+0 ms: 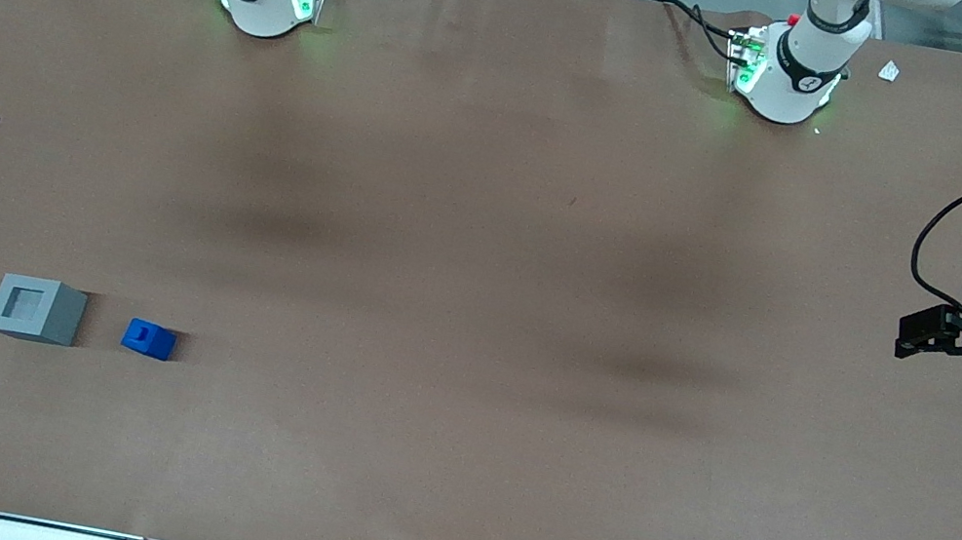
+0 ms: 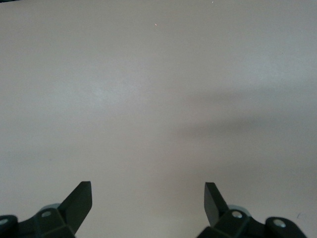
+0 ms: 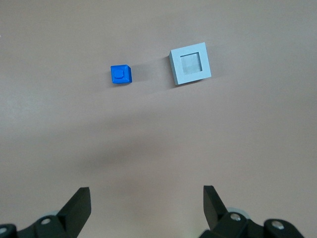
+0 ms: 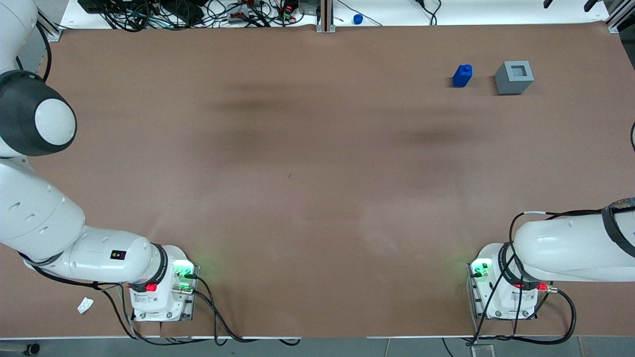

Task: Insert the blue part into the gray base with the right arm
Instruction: 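Move the open right gripper toward the small blue block, then lower the right gripper over the blue block and close on it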

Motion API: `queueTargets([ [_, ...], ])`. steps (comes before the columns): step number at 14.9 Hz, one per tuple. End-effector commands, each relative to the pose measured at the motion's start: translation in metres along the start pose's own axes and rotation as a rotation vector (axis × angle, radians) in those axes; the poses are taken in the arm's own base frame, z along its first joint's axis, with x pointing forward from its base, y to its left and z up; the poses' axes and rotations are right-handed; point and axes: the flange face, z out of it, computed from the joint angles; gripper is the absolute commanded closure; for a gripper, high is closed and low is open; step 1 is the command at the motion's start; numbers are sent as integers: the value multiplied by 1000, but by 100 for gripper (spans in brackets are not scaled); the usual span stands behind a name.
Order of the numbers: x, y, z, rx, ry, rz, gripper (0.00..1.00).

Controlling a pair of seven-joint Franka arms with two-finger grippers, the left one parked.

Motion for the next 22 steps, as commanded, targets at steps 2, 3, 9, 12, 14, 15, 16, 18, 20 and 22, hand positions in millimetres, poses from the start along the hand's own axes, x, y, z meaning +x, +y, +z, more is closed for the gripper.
queueTargets([
  [2,0,0,-3,-3,0,-9,0],
  [3,0,0,-4,-1,3,-10,0],
  [9,49,-2,68,41,-23,-29,0],
  [12,84,-10,132,72,-34,-26,0],
  [14,101,-22,170,79,-30,-31,0],
  [15,108,-25,192,80,-36,-37,0],
  [16,116,-28,217,71,-41,-46,0],
  [18,128,-40,254,70,-24,-59,0],
  [20,132,-56,280,72,-17,-78,0],
  [22,136,-67,306,60,-4,-99,0],
])
